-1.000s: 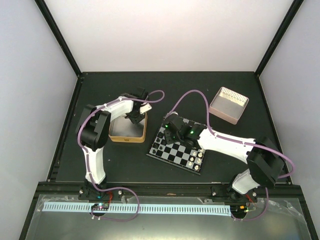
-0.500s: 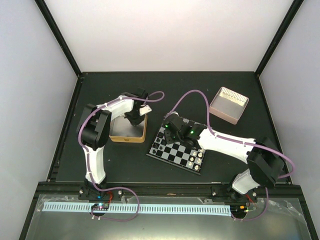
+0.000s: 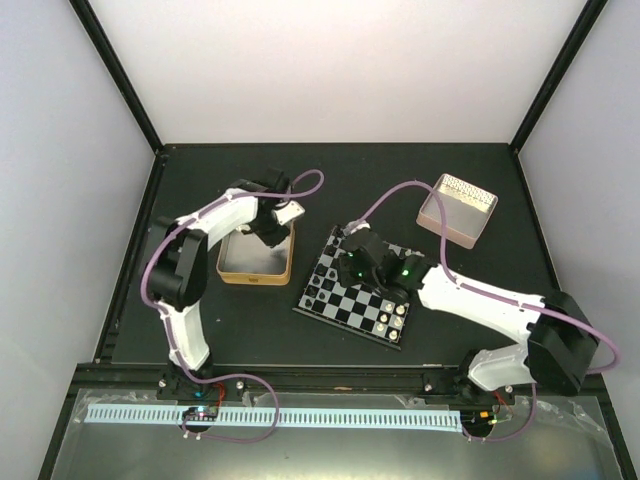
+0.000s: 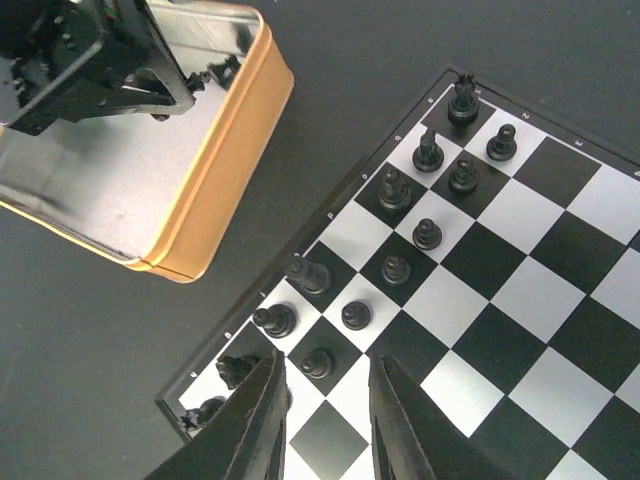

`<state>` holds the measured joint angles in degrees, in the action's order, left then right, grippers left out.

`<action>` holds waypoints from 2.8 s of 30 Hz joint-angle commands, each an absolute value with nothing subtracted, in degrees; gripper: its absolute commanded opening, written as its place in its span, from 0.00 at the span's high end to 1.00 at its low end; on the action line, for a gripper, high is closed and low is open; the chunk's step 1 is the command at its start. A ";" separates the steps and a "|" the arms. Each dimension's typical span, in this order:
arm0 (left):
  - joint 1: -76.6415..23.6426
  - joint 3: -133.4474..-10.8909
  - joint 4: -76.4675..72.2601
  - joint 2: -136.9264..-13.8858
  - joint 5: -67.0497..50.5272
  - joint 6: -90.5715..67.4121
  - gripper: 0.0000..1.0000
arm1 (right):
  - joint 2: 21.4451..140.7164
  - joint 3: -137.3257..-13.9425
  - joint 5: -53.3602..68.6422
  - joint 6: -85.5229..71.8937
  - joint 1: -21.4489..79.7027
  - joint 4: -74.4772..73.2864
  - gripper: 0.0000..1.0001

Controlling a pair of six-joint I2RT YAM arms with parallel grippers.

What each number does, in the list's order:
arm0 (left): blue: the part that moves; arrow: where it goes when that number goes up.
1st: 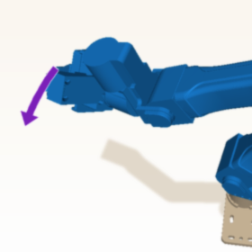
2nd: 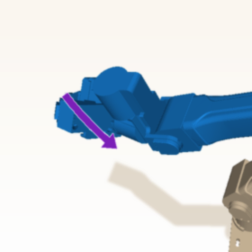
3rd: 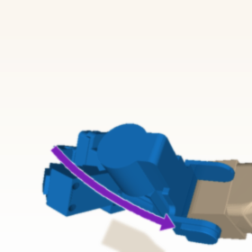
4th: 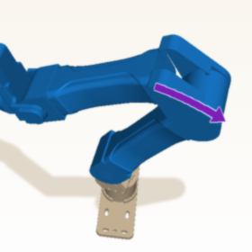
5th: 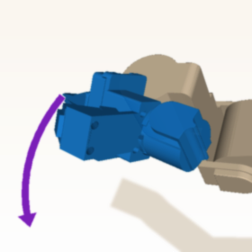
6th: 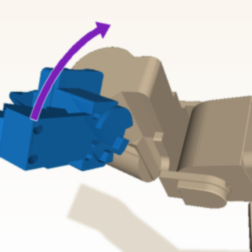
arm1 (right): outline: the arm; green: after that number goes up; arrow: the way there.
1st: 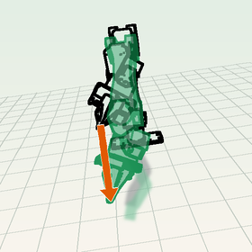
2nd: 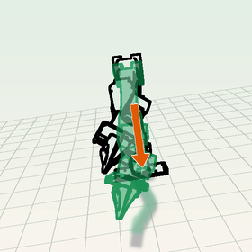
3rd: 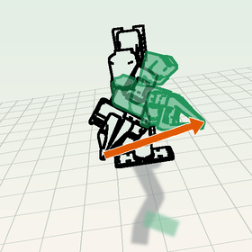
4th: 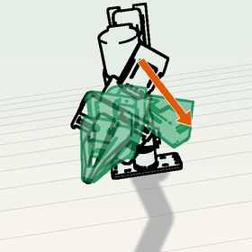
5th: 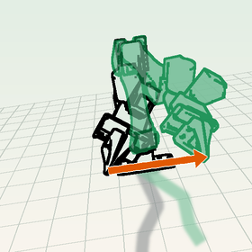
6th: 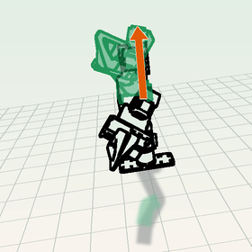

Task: Set up the chess pieces on the board
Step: Pick up the chess piece from the storage box, then place the chess piece on the chessboard.

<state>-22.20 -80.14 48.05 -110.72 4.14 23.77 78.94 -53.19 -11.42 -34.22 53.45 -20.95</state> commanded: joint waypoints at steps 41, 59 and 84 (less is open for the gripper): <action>-39.31 -59.77 13.19 -77.28 -34.37 7.56 0.98 | 61.13 -55.31 17.87 -40.71 37.76 -20.32 0.55; -39.29 -60.56 13.20 -78.34 -37.58 7.47 0.98 | 68.59 -56.34 26.86 -40.73 37.77 -20.42 0.84; -39.10 -43.72 8.87 -43.24 17.45 -8.05 0.32 | 82.87 -58.41 -1.45 -27.33 42.96 -10.71 0.99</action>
